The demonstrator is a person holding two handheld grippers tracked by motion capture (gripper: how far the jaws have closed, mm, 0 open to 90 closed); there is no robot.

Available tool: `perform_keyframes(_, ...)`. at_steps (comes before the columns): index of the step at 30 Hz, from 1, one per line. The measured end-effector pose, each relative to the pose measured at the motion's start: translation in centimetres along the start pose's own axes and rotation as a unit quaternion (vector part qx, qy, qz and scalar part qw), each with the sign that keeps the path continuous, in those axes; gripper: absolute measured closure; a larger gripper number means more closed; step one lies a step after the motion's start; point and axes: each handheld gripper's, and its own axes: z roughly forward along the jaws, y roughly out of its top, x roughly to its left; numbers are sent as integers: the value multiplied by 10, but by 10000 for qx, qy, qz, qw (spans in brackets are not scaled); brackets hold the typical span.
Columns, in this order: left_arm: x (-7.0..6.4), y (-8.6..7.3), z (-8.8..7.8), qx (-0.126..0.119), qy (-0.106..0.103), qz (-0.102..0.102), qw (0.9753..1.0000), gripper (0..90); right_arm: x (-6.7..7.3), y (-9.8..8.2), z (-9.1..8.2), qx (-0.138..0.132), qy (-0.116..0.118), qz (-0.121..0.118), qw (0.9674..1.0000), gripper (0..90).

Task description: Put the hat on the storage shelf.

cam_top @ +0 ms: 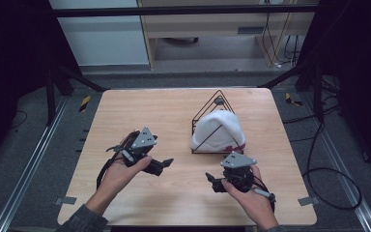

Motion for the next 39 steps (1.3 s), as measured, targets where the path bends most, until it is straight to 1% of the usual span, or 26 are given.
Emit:
perform_keyframes(2, 1, -7, -1, 58, 31, 21, 10000, 55, 3, 1, 3, 10, 49, -41, 10000, 163)
perform_keyframes(3, 1, -11, -1, 88, 69, -2, 9999, 55, 5, 1, 8, 51, 148, -51, 9999, 164)
perform_keyframes(4, 2, -16, -2, 104, 87, -37, 9999, 56, 5, 1, 11, 98, 183, -68, 9998, 163)
perform_keyframes(6, 5, -25, -4, 119, 70, -125, 9998, 56, 6, 2, 14, 142, 200, -87, 9997, 163)
perform_keyframes(11, 18, -47, -12, 153, 220, -362, 9990, 57, 12, 5, 27, 228, 339, -100, 9991, 162)
perform_keyframes(13, 24, -57, -15, 180, 254, -473, 9984, 57, 16, 7, 36, 324, 401, -161, 9985, 159)
perform_keyframes(16, 27, -63, -16, 223, 293, -498, 9981, 56, 18, 9, 42, 366, 464, -161, 9981, 158)
perform_keyframes(17, 29, -66, -16, 271, 311, -516, 9978, 56, 18, 9, 45, 393, 485, -160, 9979, 158)
perform_keyframes(20, 32, -75, -18, 345, 412, -540, 9971, 54, 19, 11, 52, 475, 587, -170, 9970, 148)
perform_keyframes(21, 33, -77, -18, 359, 383, -563, 9970, 52, 20, 11, 56, 512, 629, -156, 9966, 145)
perform_keyframes(22, 34, -80, -17, 384, 367, -584, 9969, 52, 20, 11, 56, 512, 629, -156, 9966, 145)
perform_keyframes(23, 37, -85, -16, 509, 372, -594, 9962, 50, 20, 11, 60, 511, 682, -107, 9963, 141)
perform_keyframes(24, 37, -85, -16, 509, 372, -594, 9962, 48, 20, 11, 60, 511, 682, -107, 9963, 141)
perform_keyframes(25, 38, -88, -16, 567, 380, -592, 9959, 47, 21, 11, 65, 524, 728, -79, 9959, 134)
perform_keyframes(26, 40, -90, -15, 588, 402, -601, 9956, 47, 21, 11, 65, 524, 728, -79, 9959, 134)
perform_keyframes(28, 44, -95, -15, 592, 402, -677, 9951, 48, 22, 11, 69, 555, 751, -85, 9956, 130)
perform_keyframes(29, 45, -98, -15, 587, 406, -727, 9948, 48, 24, 12, 73, 549, 761, -29, 9956, 127)
perform_keyframes(31, 49, -103, -15, 628, 407, -808, 9939, 48, 25, 13, 75, 571, 771, -24, 9954, 123)
perform_keyframes(32, 51, -106, -15, 603, 424, -848, 9937, 48, 26, 13, 78, 587, 788, -23, 9952, 120)
perform_keyframes(33, 54, -112, -14, 644, 413, -934, 9927, 49, 26, 13, 80, 618, 785, -20, 9950, 120)
perform_keyframes(34, 54, -112, -14, 644, 413, -934, 9927, 48, 28, 13, 85, 661, 781, -32, 9948, 119)
perform_keyframes(35, 55, -115, -13, 651, 456, -958, 9922, 48, 28, 13, 85, 661, 781, -32, 9948, 119)
perform_keyframes(36, 57, -117, -13, 649, 475, -997, 9918, 51, 30, 13, 90, 714, 787, 4, 9943, 118)
perform_keyframes(37, 60, -123, -11, 663, 472, -1080, 9908, 50, 31, 13, 93, 723, 792, 19, 9942, 118)
perform_keyframes(38, 61, -126, -10, 675, 478, -1109, 9904, 51, 32, 13, 95, 747, 815, 17, 9939, 118)
perform_keyframes(39, 62, -128, -9, 730, 487, -1095, 9901, 50, 33, 13, 97, 785, 819, 21, 9935, 118)
